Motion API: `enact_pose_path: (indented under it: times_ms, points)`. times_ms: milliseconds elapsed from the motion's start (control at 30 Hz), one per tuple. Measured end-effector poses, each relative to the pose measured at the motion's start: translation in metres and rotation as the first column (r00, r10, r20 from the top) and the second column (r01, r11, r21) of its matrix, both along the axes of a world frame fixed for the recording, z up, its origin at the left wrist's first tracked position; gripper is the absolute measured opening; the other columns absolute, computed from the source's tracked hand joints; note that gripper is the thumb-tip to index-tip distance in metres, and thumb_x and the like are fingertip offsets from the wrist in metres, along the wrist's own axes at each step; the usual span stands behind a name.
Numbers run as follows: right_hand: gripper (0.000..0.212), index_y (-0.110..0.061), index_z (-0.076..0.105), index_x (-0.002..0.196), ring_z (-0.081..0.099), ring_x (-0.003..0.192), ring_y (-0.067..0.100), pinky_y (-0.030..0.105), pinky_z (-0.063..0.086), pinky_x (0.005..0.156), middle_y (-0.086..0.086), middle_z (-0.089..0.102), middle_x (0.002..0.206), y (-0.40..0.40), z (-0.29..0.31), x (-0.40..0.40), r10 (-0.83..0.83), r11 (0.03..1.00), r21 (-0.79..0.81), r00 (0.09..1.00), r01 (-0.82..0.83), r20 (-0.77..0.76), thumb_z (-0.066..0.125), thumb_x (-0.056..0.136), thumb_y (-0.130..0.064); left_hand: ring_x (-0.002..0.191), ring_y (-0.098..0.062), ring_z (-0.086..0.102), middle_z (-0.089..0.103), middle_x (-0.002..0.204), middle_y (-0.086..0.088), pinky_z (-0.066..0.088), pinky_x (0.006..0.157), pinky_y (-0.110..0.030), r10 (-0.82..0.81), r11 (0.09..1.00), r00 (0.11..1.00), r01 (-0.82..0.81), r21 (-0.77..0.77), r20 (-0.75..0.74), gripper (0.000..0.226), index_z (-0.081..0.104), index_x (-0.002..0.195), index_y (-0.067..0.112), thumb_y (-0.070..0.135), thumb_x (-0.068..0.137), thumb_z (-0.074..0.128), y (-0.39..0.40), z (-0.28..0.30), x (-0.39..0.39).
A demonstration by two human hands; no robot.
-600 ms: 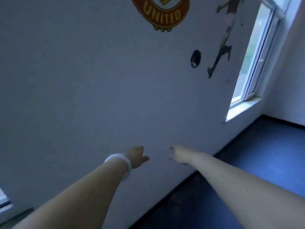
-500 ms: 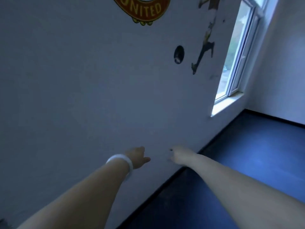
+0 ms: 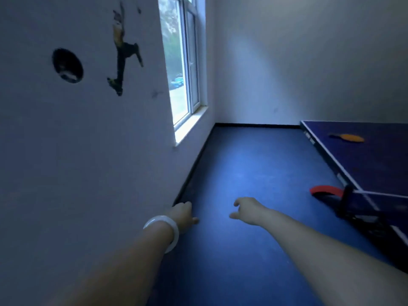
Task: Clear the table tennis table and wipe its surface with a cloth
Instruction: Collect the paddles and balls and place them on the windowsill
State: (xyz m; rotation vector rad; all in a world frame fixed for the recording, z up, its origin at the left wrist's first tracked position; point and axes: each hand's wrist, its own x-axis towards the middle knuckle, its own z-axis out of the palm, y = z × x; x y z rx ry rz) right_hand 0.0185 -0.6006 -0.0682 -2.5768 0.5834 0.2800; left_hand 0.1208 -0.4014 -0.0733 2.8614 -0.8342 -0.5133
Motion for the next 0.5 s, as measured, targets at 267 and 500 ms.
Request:
enact_pose_path:
  times_ms: [267,500]
  points:
    - [0.063,-0.006,0.043,0.142,0.05,0.126,0.028,0.034,0.044,0.102,0.013,0.048,0.142,-0.098,-0.013,-0.078,-0.407,0.912,0.027,0.911,0.409,-0.061,0.066,0.092,-0.037,0.123,-0.028,0.048,0.048,0.136,-0.012,0.039,0.099,-0.035,-0.419,0.907,0.908,0.418,-0.041,-0.01,0.05,0.044,0.133,0.007,0.041,0.097,0.053,-0.148,-0.006,-0.023]
    - [0.057,-0.006,0.048,0.135,0.051,0.124,0.025,0.031,0.042,0.1,0.01,0.051,0.139,-0.113,-0.021,-0.171,-0.707,0.705,0.024,0.705,0.709,-0.059,0.066,0.091,-0.037,0.124,-0.031,0.049,0.047,0.138,-0.013,0.041,0.102,-0.042,-0.72,0.694,0.694,0.72,-0.005,-0.008,0.053,0.042,0.136,0.006,0.042,0.098,0.051,-0.232,-0.008,-0.063]
